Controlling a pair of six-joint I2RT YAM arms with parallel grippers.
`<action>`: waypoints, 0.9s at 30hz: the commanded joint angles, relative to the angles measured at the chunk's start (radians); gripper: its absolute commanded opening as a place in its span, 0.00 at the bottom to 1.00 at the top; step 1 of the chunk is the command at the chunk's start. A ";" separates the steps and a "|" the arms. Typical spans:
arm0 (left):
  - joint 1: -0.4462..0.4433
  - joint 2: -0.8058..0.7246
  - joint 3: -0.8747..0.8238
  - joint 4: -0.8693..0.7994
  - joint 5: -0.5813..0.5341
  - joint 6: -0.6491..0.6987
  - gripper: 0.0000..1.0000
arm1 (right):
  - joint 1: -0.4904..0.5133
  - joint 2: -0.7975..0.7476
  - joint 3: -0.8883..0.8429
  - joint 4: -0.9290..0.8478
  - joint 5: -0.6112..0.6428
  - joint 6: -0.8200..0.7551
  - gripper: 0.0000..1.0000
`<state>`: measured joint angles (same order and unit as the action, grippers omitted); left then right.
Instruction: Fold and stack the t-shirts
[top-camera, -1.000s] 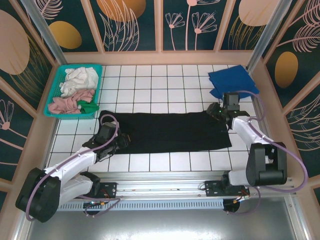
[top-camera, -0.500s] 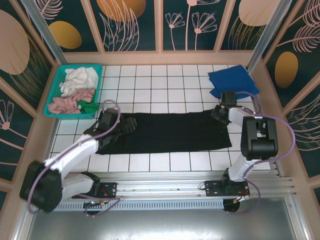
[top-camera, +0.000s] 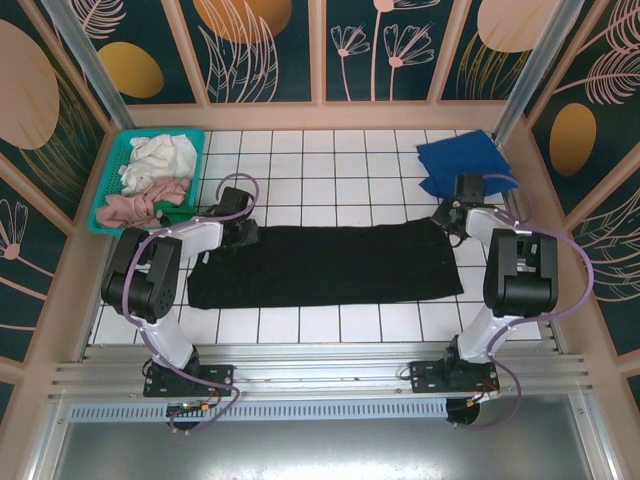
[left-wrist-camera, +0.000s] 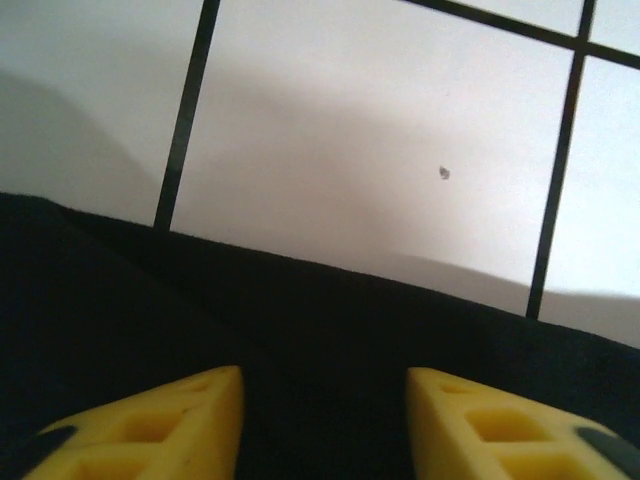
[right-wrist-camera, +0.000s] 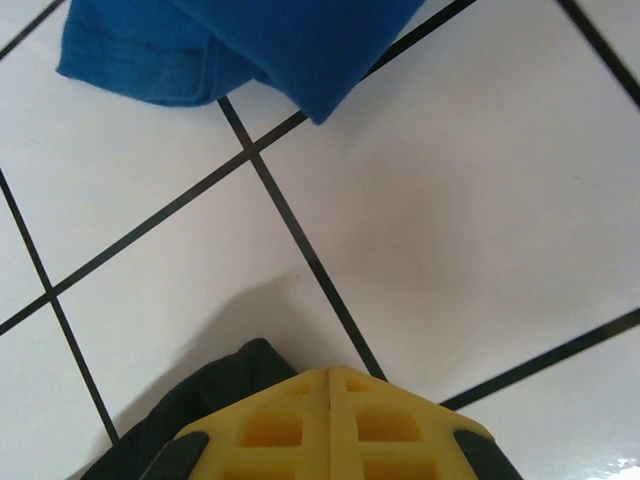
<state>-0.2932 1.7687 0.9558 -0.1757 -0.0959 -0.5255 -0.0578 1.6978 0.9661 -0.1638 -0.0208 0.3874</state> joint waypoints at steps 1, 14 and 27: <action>0.008 0.025 0.011 -0.025 -0.028 0.003 0.39 | 0.045 -0.043 -0.009 0.005 -0.061 -0.042 0.22; 0.010 0.039 0.011 -0.019 -0.025 0.005 0.31 | 0.142 0.144 0.115 -0.105 0.146 -0.087 0.39; 0.035 0.044 0.011 -0.034 -0.044 0.019 0.05 | 0.007 0.018 0.106 -0.123 0.104 -0.076 0.02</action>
<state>-0.2783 1.7821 0.9615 -0.1757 -0.1169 -0.5228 0.0044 1.7882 1.0847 -0.2901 0.1009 0.2962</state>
